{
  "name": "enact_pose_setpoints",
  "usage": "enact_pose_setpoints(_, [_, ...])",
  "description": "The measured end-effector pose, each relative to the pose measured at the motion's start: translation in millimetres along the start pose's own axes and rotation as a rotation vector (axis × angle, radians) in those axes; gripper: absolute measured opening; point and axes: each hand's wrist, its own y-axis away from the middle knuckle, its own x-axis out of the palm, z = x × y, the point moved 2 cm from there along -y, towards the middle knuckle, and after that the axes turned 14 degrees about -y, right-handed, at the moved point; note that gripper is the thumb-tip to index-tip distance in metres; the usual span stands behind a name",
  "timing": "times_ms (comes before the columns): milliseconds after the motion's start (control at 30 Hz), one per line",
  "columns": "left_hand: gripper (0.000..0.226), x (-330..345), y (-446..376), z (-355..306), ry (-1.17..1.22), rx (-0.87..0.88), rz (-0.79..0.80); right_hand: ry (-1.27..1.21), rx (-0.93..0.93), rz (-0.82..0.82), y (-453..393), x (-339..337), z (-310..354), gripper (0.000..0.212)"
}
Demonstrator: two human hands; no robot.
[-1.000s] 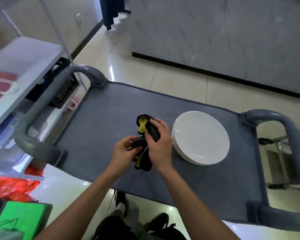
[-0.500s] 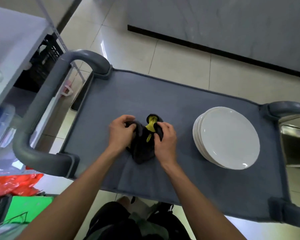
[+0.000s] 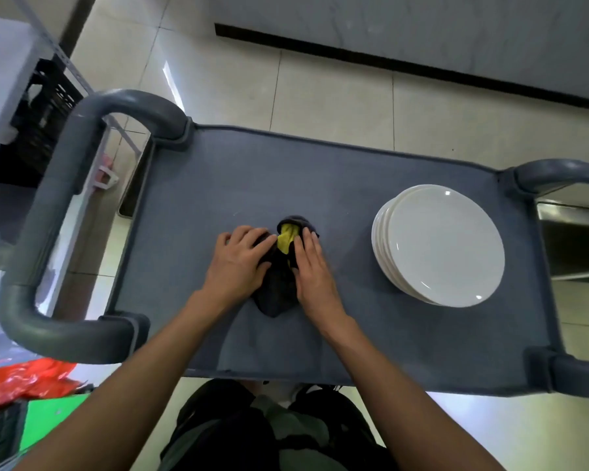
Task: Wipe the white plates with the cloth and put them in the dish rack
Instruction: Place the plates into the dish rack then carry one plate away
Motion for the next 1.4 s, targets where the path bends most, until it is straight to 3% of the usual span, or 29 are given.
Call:
enact_pose_setpoints(200, [0.045,-10.3,-11.7,-5.3,0.061,-0.079,0.035,0.008,0.018,-0.034,-1.5,-17.7,5.9,0.064])
enact_pose_setpoints(467, [0.037,-55.7,-36.6,-50.5,0.133,-0.091,-0.006,-0.116,-0.013,-0.097,9.0,-90.6,23.7,0.051])
enact_pose_setpoints(667, [0.042,-81.7,-55.7,-107.7,0.35,-0.167,0.031,-0.19,-0.046,-0.325,45.9,-166.0,4.5,0.045])
enact_pose_setpoints(933, [0.06,-66.6,-94.3,-194.3,0.63,-0.404,0.236,-0.105,0.296,-0.417,80.8,-234.0,-95.0,0.05])
enact_pose_setpoints(1067, [0.035,-54.1,-104.0,-209.2,0.653,-0.483,0.302,-0.309,0.453,-0.45,90.8,-246.2,-131.4,0.063])
enact_pose_setpoints(1233, [0.035,-52.2,-108.7,-216.7,0.745,-0.576,0.308,-0.492,0.533,-0.454,91.2,-244.8,-149.3,0.038])
enact_pose_setpoints(1400, [0.039,-52.5,-110.7,-225.3,0.862,-0.61,0.342,-0.596,0.6,-0.515,82.8,-240.7,-144.8,0.038])
